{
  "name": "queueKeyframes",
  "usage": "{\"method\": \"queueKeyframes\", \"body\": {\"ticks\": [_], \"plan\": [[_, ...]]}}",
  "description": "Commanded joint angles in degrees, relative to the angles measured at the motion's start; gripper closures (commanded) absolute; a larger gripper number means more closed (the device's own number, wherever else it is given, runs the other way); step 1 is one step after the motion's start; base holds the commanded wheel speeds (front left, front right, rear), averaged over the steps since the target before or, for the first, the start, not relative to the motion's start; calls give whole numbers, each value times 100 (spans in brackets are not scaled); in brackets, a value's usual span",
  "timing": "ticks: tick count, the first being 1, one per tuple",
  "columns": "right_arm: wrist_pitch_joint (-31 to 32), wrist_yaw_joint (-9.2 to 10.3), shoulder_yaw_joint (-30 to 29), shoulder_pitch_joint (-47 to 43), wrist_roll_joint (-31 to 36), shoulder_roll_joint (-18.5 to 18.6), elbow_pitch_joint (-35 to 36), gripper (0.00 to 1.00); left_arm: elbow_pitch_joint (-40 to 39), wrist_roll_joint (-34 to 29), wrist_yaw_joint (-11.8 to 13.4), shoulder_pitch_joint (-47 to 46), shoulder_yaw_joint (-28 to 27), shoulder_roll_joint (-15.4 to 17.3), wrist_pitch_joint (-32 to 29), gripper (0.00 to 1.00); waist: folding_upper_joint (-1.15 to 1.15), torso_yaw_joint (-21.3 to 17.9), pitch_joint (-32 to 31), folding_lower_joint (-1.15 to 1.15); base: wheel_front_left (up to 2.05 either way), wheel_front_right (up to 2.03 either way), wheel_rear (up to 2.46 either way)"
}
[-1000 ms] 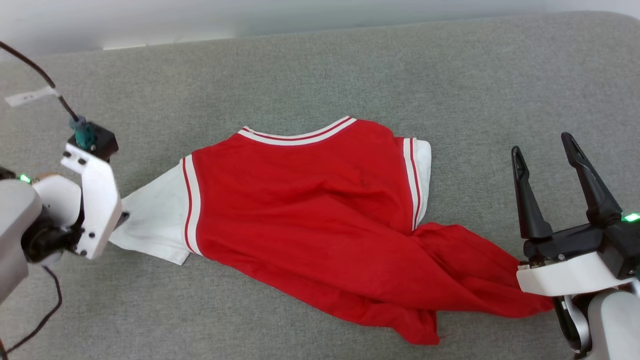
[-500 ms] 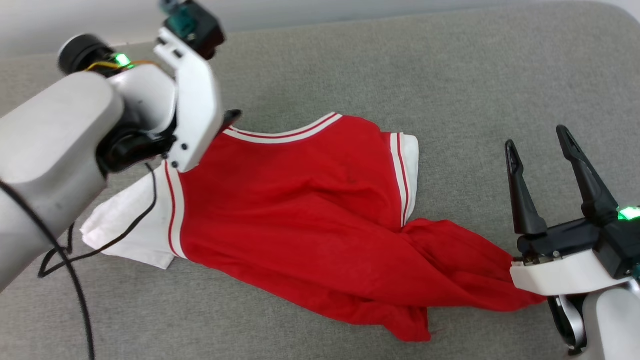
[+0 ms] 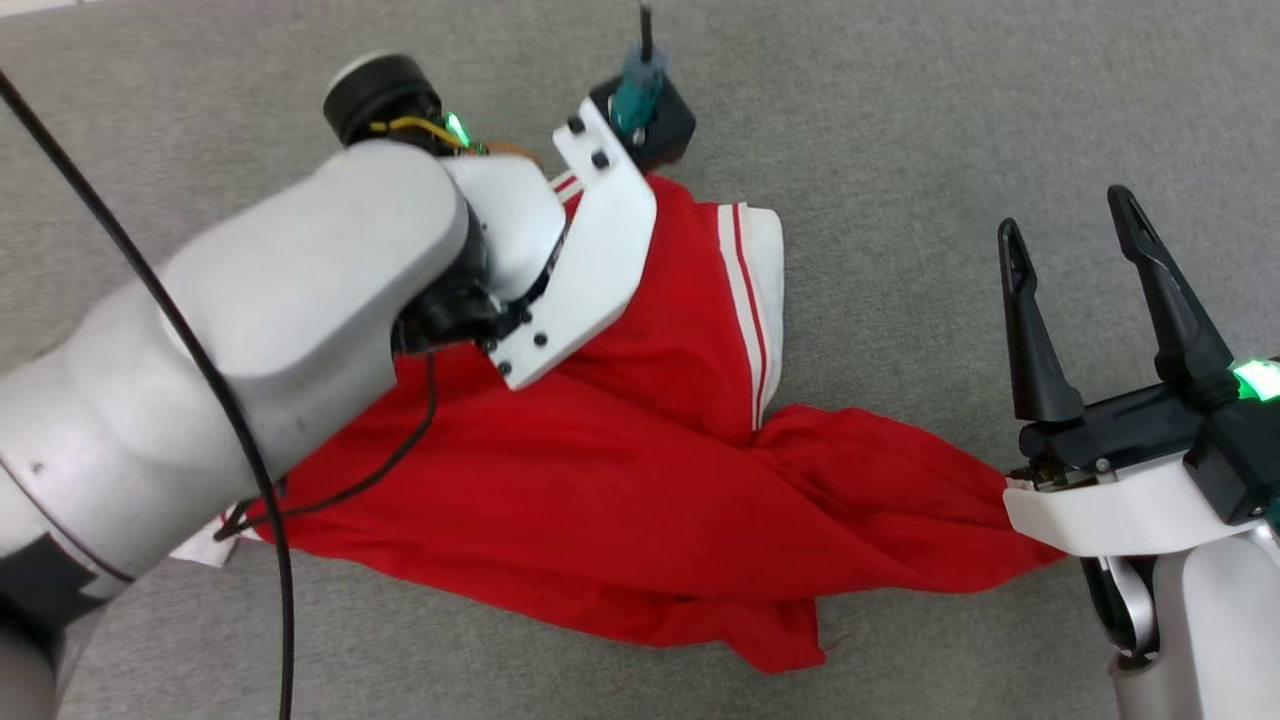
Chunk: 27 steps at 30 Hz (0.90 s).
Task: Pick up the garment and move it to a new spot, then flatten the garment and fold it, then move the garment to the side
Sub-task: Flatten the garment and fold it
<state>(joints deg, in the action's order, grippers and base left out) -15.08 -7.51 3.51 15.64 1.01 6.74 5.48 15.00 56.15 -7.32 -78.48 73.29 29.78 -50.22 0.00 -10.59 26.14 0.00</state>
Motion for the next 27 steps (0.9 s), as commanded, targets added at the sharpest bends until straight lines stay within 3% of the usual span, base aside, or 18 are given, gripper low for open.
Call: {"method": "queueKeyframes", "body": {"ticks": [1, 6, 9, 10, 11, 20, 27], "plan": [[-13, 4, 14, 91, 10, -53, 19, 0, -16, -94, -5, 175, 11, 22, -88, 0, 0, -139, 144, 0, 0, 0, 0], [-13, 4, 34, 172, 29, -118, 12, 0, -179, -508, -7, 777, 36, 149, -583, 0, 0, -271, 284, 0, 0, 0, 0], [-13, 4, 16, 198, 42, -130, -11, 0, -177, -683, -7, 1032, 92, 227, -571, 0, 0, -286, 294, 0, 0, 0, 0], [-13, 4, 12, 197, 47, -136, -19, 0, -169, -710, -7, 1077, 96, 233, -507, 86, 0, -279, 281, 0, 0, 0, 0], [-13, 4, 10, 186, 53, -139, -25, 0, -171, -717, -8, 1094, 98, 239, -477, 100, 0, -265, 253, 0, 0, 0, 0], [-13, 4, -98, -45, 60, -9, -110, 0, -203, -549, -3, 474, 11, 550, 570, 100, 0, 67, -222, 0, 0, 0, 0], [-13, 4, -97, -198, 59, -20, -156, 0, 221, -295, -3, 861, 14, 1005, 901, 100, 0, 234, -444, 0, 0, 0, 0]]}}
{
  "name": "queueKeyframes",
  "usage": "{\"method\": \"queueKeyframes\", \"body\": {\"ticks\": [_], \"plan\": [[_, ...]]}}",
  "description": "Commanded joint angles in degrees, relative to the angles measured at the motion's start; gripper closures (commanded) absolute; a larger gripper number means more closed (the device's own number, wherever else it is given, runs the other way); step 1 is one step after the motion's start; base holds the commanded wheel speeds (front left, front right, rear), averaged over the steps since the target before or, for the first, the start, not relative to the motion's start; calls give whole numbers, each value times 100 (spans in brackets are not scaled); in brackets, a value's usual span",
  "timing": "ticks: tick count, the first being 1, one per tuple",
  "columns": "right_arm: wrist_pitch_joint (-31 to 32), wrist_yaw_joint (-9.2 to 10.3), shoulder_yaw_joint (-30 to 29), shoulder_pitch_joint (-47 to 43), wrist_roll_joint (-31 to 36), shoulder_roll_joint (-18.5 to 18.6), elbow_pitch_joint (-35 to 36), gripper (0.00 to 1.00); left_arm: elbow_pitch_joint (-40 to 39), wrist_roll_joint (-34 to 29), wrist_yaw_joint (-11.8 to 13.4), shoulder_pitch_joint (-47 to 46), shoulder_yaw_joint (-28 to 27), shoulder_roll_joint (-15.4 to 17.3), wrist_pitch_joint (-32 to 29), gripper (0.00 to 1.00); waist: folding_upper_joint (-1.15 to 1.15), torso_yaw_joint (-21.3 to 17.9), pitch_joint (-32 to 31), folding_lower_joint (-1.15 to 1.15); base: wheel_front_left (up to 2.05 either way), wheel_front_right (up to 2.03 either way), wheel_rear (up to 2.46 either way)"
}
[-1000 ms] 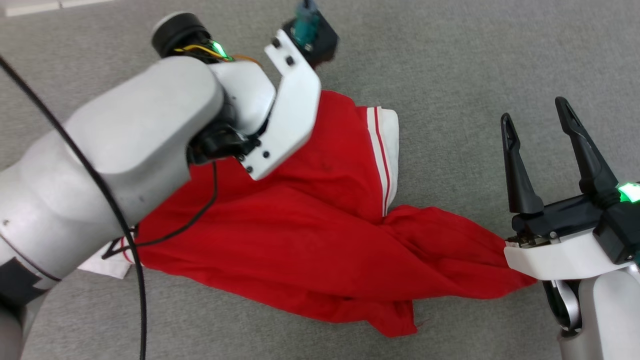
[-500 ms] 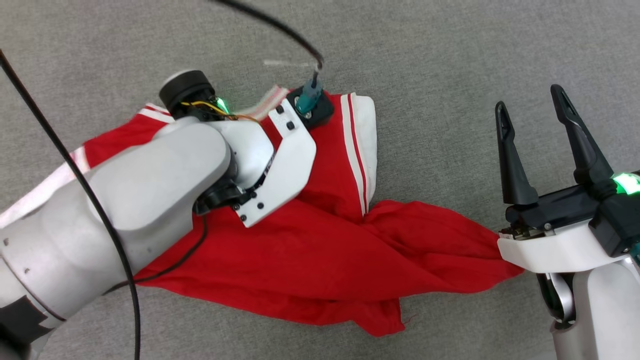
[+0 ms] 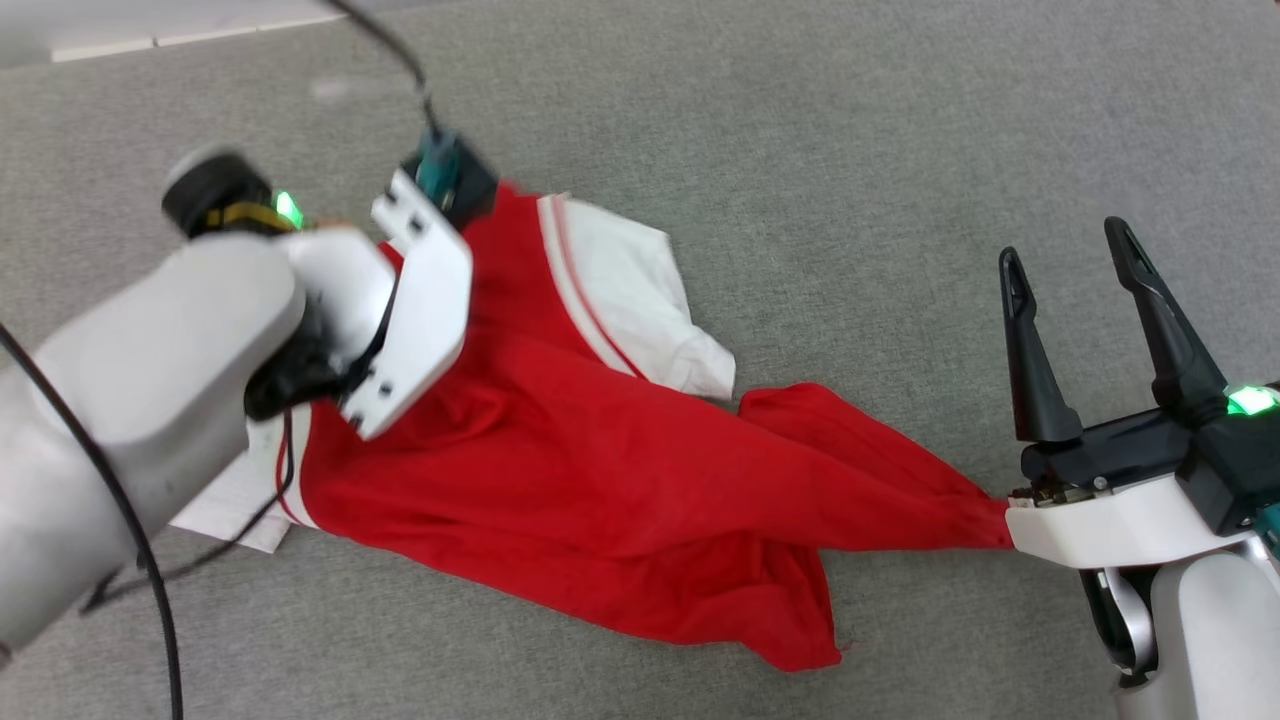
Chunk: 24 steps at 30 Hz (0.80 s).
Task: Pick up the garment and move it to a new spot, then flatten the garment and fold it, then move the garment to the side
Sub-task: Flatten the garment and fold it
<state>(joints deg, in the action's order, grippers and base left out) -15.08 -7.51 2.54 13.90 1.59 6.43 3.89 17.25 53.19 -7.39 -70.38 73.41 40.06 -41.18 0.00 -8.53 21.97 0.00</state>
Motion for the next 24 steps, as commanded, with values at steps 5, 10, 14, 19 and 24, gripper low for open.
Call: {"method": "queueKeyframes", "body": {"ticks": [5, 10, 14, 19, 24], "plan": [[-13, 4, 7, -62, -15, 61, -43, 0, 266, 106, 3, 603, -1, 13, 76, 100, 0, 81, -82, 0, 0, 0, 0], [-13, 4, 36, 6, -20, 144, -100, 0, 440, 6, 3, 659, -45, -104, 713, 0, 0, 211, -247, 0, 0, 0, 0], [-13, 4, 101, 180, -36, 261, -134, 0, 417, -356, 158, 569, -288, -197, 1837, 0, 0, 343, -474, 0, 0, 0, 0], [-13, 4, 272, 553, -61, 556, -295, 0, 136, -789, 938, 911, -709, -69, 3462, 0, 0, 546, -751, 0, 0, 0, 0], [41, 4, 651, 1177, -207, 964, -703, 0, -316, -942, 1966, 1553, -1171, 172, 4841, 0, 0, 780, -905, 0, 0, 0, 0]]}}
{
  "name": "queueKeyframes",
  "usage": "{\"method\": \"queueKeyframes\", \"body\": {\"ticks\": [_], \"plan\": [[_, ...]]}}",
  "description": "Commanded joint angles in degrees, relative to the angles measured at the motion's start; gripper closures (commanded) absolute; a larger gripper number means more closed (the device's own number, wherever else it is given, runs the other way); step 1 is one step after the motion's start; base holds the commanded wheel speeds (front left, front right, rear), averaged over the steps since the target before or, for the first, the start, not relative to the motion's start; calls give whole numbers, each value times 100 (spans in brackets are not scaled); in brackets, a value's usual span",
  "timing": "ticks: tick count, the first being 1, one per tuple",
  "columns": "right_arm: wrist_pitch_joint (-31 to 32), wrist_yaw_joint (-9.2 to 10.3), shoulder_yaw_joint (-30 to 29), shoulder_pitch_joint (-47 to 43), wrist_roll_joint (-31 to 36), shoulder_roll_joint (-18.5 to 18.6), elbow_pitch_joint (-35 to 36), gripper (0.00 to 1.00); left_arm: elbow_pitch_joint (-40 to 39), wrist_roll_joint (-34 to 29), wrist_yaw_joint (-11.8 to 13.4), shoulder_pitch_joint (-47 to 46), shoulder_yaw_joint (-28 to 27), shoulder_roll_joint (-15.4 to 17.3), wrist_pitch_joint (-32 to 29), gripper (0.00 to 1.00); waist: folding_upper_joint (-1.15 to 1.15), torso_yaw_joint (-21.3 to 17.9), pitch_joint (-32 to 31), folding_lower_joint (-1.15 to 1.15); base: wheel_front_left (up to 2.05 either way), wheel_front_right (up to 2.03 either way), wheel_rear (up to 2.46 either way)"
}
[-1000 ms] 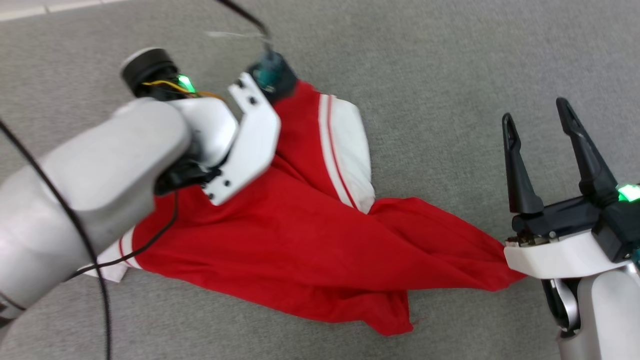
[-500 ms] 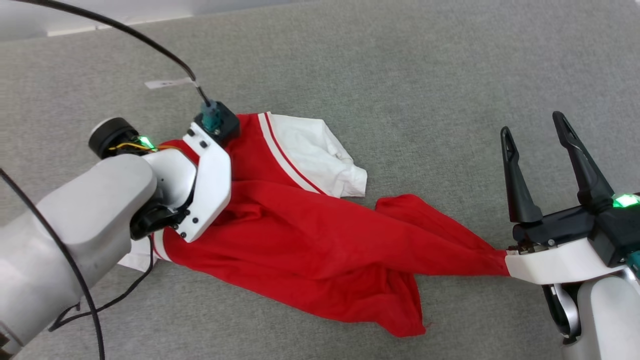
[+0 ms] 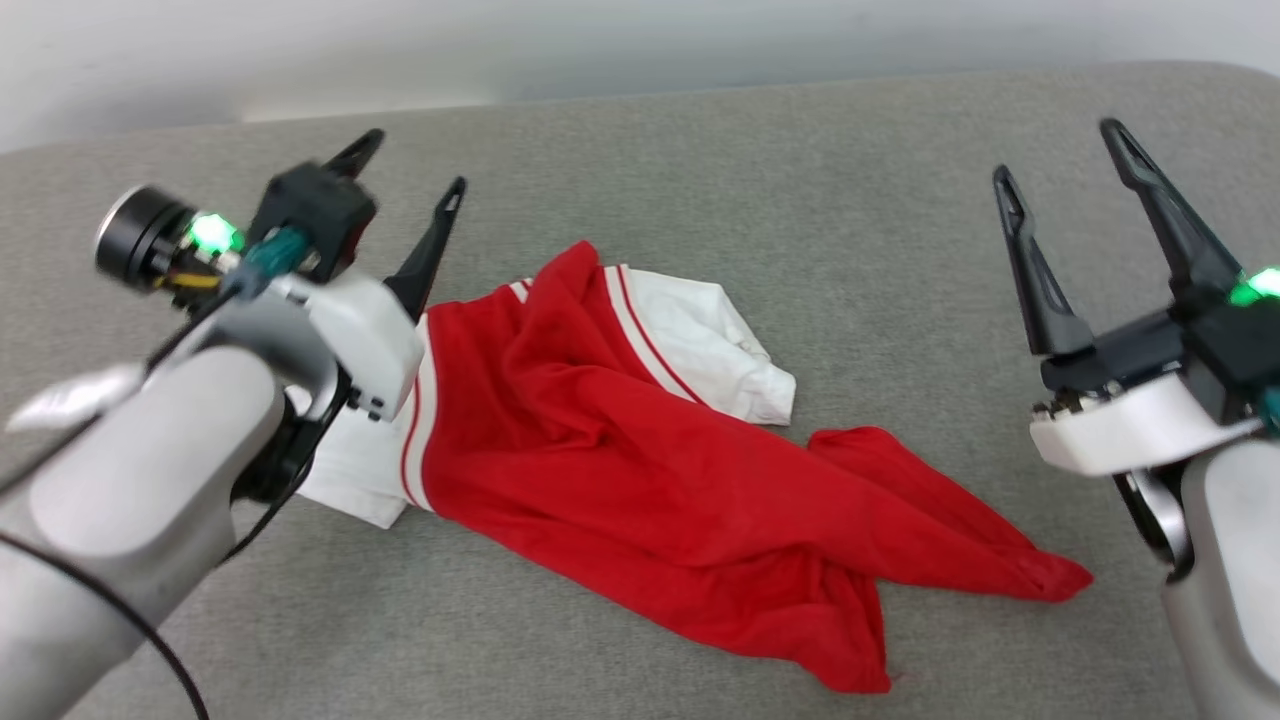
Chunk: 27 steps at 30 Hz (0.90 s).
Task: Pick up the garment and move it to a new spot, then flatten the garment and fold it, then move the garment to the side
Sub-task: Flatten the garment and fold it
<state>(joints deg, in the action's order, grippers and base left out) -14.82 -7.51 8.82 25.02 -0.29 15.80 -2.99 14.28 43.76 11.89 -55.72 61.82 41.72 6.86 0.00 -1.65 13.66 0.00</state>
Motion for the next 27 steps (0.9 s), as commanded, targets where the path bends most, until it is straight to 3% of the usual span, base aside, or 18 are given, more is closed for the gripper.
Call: {"method": "queueKeyframes", "body": {"ticks": [1, 8, 9, 14, 17, 21, 27], "plan": [[98, 4, 154, 225, -69, 126, -116, 0, -94, -17, 244, 241, -90, 49, 257, 0, 0, 140, -92, 0, 0, 0, 0], [1338, 4, 1536, 1380, -859, 875, -714, 0, -876, -89, 1677, 1429, -920, 138, 827, 0, 0, 464, -93, 0, 0, 0, 0], [1338, 4, 1536, 1380, -859, 875, -714, 0, -876, -89, 1677, 1429, -920, 138, 827, 0, 0, 464, -93, 0, 0, 0, 0], [2703, 4, 2915, 2267, -1934, 1414, -1052, 0, -1691, -606, 2310, 2506, -1871, -60, 831, 0, 0, 641, -16, 0, 0, 0, 0], [3585, 5, 3711, 2815, -2730, 1700, -1215, 0, -2009, -991, 2488, 3124, -2410, -301, 832, 0, 0, 767, 56, 0, 0, 0, 0], [4548, 4, 4552, 3429, -3702, 1927, -1390, 0, -2240, -1487, 2536, 3821, -3065, -844, 833, 0, 0, 973, 189, 0, 0, 0, 0], [5787, 4, 5455, 4031, -4775, 1979, -1828, 0, -2361, -2092, 2225, 4531, -3815, -1685, 834, 0, 0, 1240, 443, 0, 0, 0, 0]]}}
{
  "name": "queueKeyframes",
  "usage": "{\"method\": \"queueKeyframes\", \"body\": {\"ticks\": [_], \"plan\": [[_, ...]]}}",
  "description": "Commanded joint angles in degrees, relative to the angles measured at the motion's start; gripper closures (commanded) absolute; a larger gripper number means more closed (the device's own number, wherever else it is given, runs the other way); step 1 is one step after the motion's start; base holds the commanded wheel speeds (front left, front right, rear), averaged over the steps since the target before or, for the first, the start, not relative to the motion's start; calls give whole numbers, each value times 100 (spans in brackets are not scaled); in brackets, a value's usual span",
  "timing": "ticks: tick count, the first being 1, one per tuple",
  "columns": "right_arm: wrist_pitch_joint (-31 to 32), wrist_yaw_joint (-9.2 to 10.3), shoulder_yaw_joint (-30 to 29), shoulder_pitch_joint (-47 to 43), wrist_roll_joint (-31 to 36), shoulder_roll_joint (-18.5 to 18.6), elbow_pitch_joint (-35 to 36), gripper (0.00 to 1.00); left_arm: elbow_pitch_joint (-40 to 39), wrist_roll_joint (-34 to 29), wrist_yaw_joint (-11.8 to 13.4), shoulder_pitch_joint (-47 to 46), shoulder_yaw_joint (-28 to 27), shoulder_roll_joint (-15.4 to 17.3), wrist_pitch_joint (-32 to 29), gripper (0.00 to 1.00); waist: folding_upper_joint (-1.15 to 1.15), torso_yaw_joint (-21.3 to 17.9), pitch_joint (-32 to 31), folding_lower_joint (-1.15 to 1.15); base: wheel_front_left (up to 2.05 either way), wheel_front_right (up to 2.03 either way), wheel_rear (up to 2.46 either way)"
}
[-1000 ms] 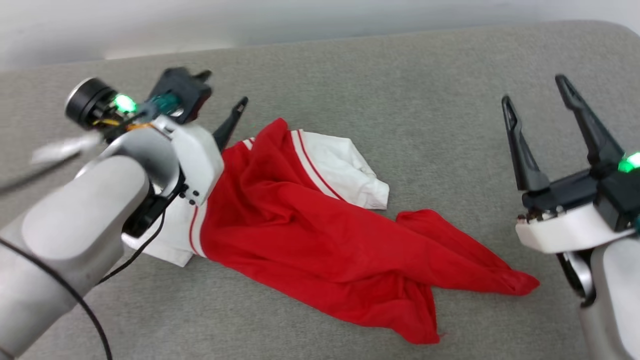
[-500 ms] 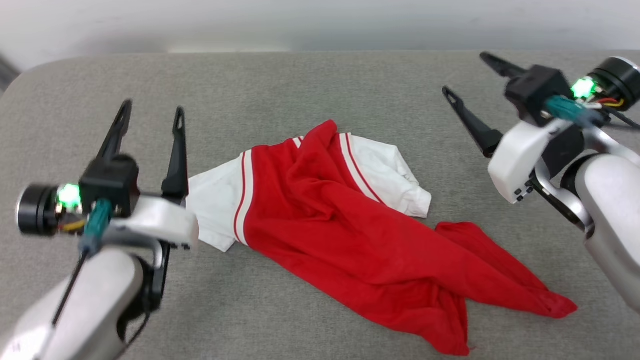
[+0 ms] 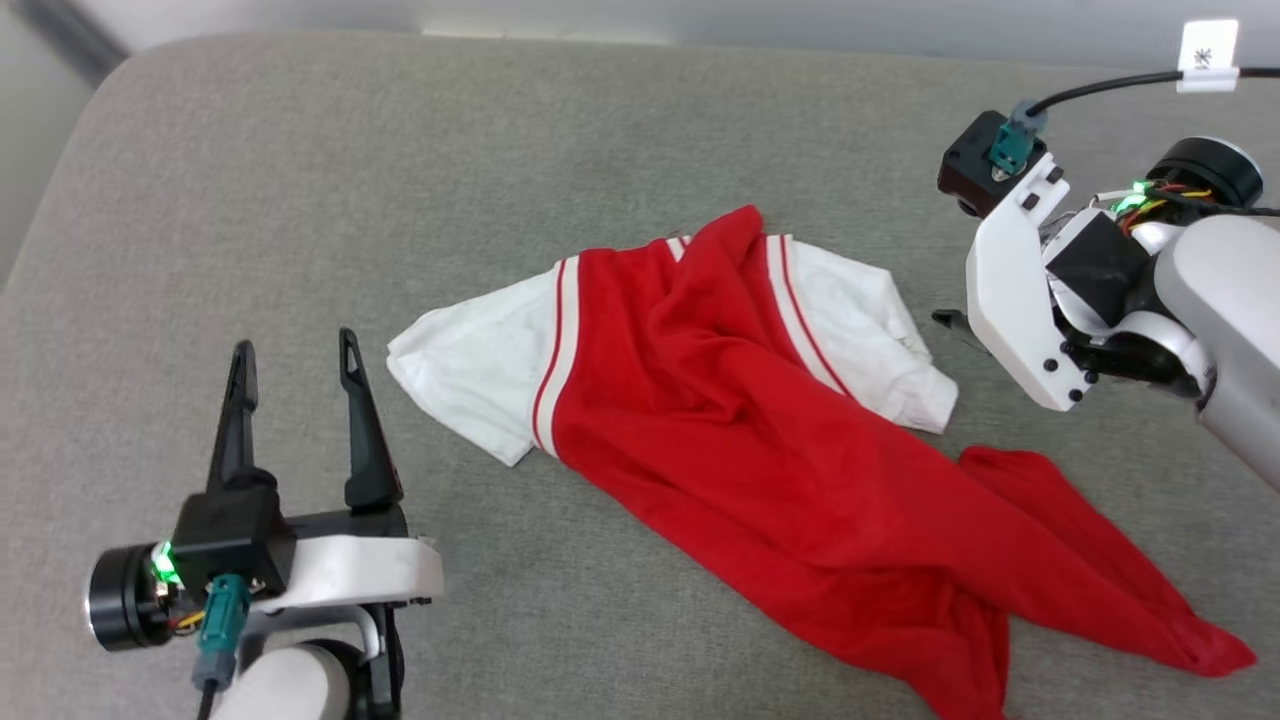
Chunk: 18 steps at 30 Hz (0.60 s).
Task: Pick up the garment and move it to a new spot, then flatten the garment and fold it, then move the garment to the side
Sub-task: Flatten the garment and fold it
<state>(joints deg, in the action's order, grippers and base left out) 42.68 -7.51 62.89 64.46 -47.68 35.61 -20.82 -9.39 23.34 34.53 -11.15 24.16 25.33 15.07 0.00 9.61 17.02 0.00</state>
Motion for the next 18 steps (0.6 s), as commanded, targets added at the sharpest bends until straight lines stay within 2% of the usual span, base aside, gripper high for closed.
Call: {"method": "queueKeyframes", "body": {"ticks": [1, 8, 16, 17, 18], "plan": [[119, 4, 120, 131, -166, -25, -145, 0, 7, -135, -132, 141, -147, -189, 13, 0, 0, 166, 157, 0, 0, 0, 0], [-72, 4, 431, 68, -502, -314, -874, 0, 95, -698, -821, 312, -586, -964, 14, 0, 0, 457, 478, 0, 0, 0, 0], [-455, 4, 967, -444, -482, -353, -1179, 0, 265, -1165, -1455, 306, -1070, -1525, 14, 0, 0, 426, 564, 0, 0, 0, 0], [-639, 4, 971, -420, -443, -342, -1140, 56, 288, -1222, -1521, 328, -1116, -1568, 14, 0, 0, 394, 540, 0, 0, 0, 0], [-803, 4, 967, -385, -451, -320, -1096, 100, 310, -1265, -1573, 352, -1163, -1619, 14, 0, 0, 362, 506, 0, 0, 0, 0]]}}
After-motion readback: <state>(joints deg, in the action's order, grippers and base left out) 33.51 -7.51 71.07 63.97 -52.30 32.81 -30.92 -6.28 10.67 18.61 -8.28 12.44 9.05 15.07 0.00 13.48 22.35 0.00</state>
